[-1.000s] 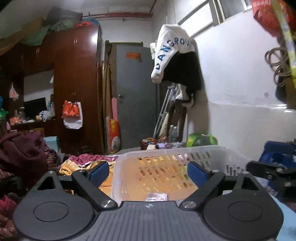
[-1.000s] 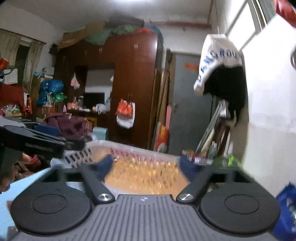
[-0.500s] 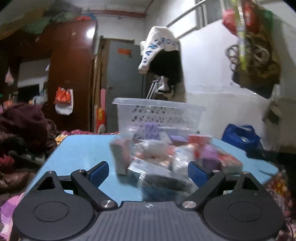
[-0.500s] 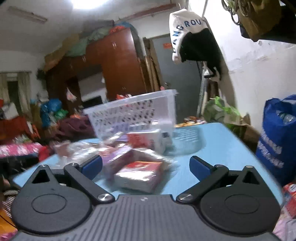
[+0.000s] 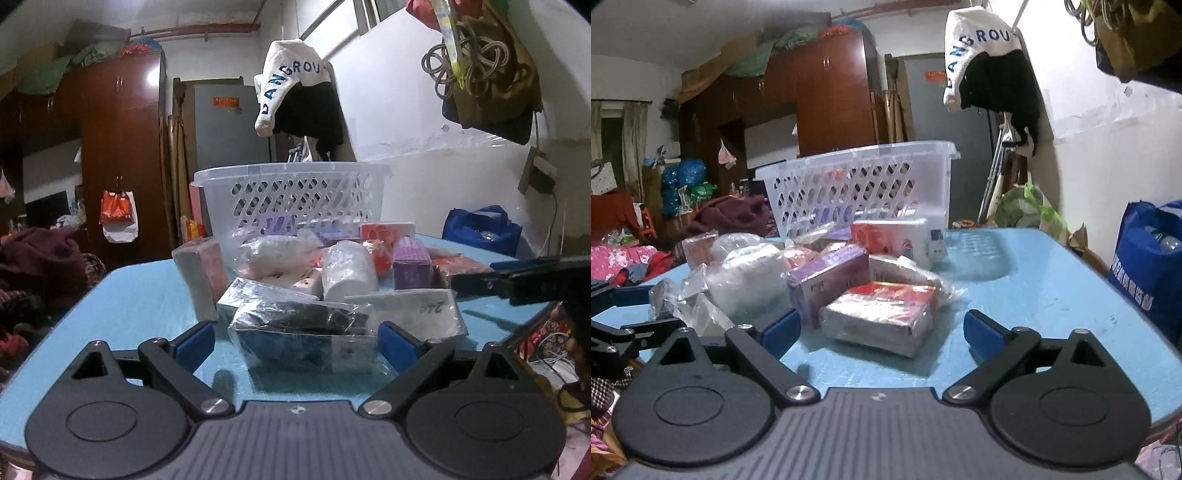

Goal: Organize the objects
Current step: 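Grasp the clear-wrapped black item with the left tool while the right tool grasps the red box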

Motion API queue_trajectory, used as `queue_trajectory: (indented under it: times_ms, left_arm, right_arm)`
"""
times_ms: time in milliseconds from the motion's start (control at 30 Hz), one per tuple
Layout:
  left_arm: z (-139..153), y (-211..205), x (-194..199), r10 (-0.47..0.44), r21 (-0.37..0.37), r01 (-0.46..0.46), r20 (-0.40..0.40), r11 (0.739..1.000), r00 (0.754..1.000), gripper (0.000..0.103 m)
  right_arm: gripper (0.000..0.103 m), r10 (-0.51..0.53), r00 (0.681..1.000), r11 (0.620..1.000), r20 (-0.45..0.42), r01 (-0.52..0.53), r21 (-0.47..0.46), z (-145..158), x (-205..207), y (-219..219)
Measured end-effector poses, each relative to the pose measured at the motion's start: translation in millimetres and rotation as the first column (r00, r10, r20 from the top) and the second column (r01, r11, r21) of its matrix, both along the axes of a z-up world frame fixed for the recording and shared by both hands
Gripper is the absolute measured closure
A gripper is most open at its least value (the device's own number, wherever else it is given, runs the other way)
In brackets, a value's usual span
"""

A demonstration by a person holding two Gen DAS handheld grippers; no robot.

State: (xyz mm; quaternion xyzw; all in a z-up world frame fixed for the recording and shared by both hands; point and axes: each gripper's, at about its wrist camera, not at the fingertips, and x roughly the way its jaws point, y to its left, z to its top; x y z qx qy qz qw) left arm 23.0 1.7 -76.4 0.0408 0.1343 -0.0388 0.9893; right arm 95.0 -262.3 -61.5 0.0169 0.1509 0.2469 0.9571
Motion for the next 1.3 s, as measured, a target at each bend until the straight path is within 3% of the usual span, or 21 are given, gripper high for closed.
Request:
queue_trajectory:
  times_ms: [133,200,300,467,933,1133,1300]
  left_arm:
    - [-2.0,1.6,-1.6,0.005,-0.001,-0.005,0.009,1.0,1.0,0.009]
    - [-2.4,4.6,-2.8,-0.002,-0.014,0.002,0.011,1.0,1.0,0.022]
    - [-1.9,9.2,-4.5,0.005,-0.032,-0.004,0.029,0.999,1.0,0.024]
    - [4.9,13.8,-11.4,0.022,-0.035,-0.02,0.08,0.999,0.997,0.024]
    - [26.1,31.6,-9.9,0.057,-0.073,-0.049,0.11,0.996,0.992,0.024]
    - [50.8,37.6,-1.6,0.071,-0.084,-0.059,0.144,0.995,0.987,0.024]
    - [84.6,43.9,24.7,0.041,-0.101,-0.024,0.175,0.995,0.984,0.024]
  right_arm:
    - [0.007,-0.004,1.0,1.0,0.01,0.004,-0.005,-1.6,2.3,6.2]
    - [0.013,-0.011,1.0,1.0,0.022,0.011,-0.017,-3.2,3.2,9.3]
    - [0.031,-0.023,0.999,0.999,0.042,0.024,-0.041,-4.7,1.4,9.7]
    - [0.031,-0.023,0.998,1.0,0.059,0.024,-0.016,-2.5,-2.4,-1.4]
    - [0.031,-0.014,0.994,0.996,0.11,0.005,0.088,25.3,-5.3,-33.9]
    - [0.031,0.019,0.989,0.993,0.147,-0.036,0.113,48.3,8.1,-33.9]
    - [0.031,0.027,0.971,0.993,0.239,-0.053,0.102,73.5,35.7,-25.2]
